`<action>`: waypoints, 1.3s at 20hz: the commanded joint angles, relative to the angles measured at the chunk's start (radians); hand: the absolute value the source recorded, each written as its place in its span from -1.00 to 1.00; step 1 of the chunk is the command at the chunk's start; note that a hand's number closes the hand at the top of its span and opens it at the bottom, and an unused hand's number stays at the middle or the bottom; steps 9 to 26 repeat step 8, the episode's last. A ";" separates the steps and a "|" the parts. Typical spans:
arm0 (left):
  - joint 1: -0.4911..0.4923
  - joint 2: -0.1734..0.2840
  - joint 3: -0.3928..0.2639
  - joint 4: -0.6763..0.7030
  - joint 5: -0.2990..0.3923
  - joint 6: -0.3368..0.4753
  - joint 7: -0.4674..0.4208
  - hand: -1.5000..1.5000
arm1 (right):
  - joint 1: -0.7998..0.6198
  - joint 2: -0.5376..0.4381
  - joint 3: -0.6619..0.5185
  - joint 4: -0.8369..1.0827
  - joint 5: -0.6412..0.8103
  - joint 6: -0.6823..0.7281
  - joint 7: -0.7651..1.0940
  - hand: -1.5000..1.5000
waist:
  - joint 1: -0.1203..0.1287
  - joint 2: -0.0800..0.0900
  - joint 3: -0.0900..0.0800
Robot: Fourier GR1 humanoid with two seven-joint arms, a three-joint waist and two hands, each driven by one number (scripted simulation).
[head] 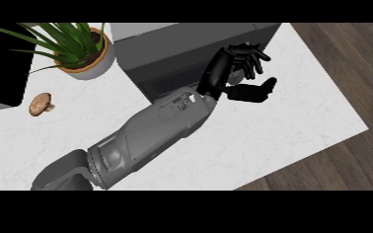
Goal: Pick up the milk, place it into the microwave and close the microwave
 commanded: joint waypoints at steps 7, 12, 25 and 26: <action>0.066 0.103 0.069 0.170 0.063 0.039 -0.023 -1.00 | 0.040 -0.032 -0.045 -0.028 -0.040 -0.007 0.024 -1.00 | 0.076 -0.003 -0.006; 0.071 0.103 0.061 0.170 0.065 0.031 -0.030 -1.00 | 0.044 -0.023 -0.048 -0.033 -0.048 -0.009 0.021 -1.00 | 0.078 -0.002 -0.005; 0.071 0.103 0.061 0.170 0.065 0.031 -0.030 -1.00 | 0.044 -0.023 -0.048 -0.033 -0.048 -0.009 0.021 -1.00 | 0.078 -0.002 -0.005; 0.071 0.103 0.061 0.170 0.065 0.031 -0.030 -1.00 | 0.044 -0.023 -0.048 -0.033 -0.048 -0.009 0.021 -1.00 | 0.078 -0.002 -0.005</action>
